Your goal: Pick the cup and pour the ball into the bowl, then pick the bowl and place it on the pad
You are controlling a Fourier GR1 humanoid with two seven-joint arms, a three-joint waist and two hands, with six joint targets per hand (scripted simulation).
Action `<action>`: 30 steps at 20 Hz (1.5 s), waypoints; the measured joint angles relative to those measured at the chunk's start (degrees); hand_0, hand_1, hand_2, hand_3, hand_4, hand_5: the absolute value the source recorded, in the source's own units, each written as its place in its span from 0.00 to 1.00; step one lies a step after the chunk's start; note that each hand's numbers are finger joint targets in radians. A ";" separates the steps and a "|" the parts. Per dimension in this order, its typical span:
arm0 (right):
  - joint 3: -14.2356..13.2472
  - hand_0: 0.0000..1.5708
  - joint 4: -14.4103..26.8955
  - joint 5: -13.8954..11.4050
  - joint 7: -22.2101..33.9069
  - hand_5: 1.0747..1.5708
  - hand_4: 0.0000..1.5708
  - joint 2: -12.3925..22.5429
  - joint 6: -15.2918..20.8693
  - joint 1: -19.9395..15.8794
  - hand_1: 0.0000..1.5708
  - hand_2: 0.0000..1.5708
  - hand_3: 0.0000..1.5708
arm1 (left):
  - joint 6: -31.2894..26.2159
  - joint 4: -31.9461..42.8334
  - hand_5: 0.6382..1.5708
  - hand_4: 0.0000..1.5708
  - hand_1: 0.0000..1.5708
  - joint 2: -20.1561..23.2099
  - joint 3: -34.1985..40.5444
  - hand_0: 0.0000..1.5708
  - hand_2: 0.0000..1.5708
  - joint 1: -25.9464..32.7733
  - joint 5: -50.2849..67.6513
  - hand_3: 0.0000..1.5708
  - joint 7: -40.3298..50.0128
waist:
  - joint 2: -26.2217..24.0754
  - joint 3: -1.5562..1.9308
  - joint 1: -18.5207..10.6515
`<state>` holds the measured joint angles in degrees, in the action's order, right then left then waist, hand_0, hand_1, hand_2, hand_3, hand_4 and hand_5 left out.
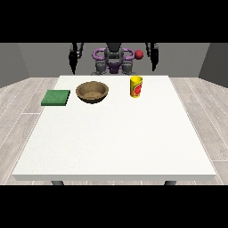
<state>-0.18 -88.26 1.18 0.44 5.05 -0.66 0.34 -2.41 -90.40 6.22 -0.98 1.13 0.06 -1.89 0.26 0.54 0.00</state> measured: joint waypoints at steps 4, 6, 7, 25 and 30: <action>-0.38 0.00 -2.77 0.15 2.06 1.00 0.00 1.17 -0.07 -0.30 0.00 0.00 0.00 | -0.19 -2.67 0.99 0.00 0.00 1.15 0.37 0.00 0.00 -0.17 0.22 0.00 2.12 | -7.09 -0.27 0.08; -0.62 0.00 -4.14 0.20 3.30 1.00 0.00 1.84 -0.10 -0.58 0.00 0.00 0.00 | -0.29 -3.92 0.99 0.00 0.00 1.68 0.59 0.00 0.00 -0.34 0.44 0.00 3.48 | -10.35 -0.39 0.15; -1.72 0.00 -4.69 1.92 3.80 1.00 0.00 2.62 -1.29 -0.27 0.00 0.00 0.00 | -0.08 -4.89 0.99 0.00 0.00 1.18 1.59 0.00 0.00 -1.17 2.28 0.00 5.29 | -11.37 -0.42 0.59; -11.70 0.00 -5.22 11.53 -3.04 1.00 0.00 7.46 -11.47 -2.71 0.00 0.00 0.00 | -2.23 -0.82 0.95 0.00 0.00 1.48 11.57 0.00 0.00 -7.31 8.79 0.00 -5.46 | 1.56 -0.55 2.52; -12.29 0.00 -2.51 11.08 -7.72 1.00 0.00 7.59 -13.28 -3.74 0.00 0.00 0.00 | -0.69 7.22 0.94 0.00 0.00 -0.48 11.67 0.00 0.00 -8.93 5.71 0.00 -15.79 | 5.48 -0.54 3.88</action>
<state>-12.47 -90.77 12.27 -7.29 12.64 -13.94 -3.40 -3.10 -83.18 5.74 10.69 -7.81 5.77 -17.68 5.74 0.00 3.88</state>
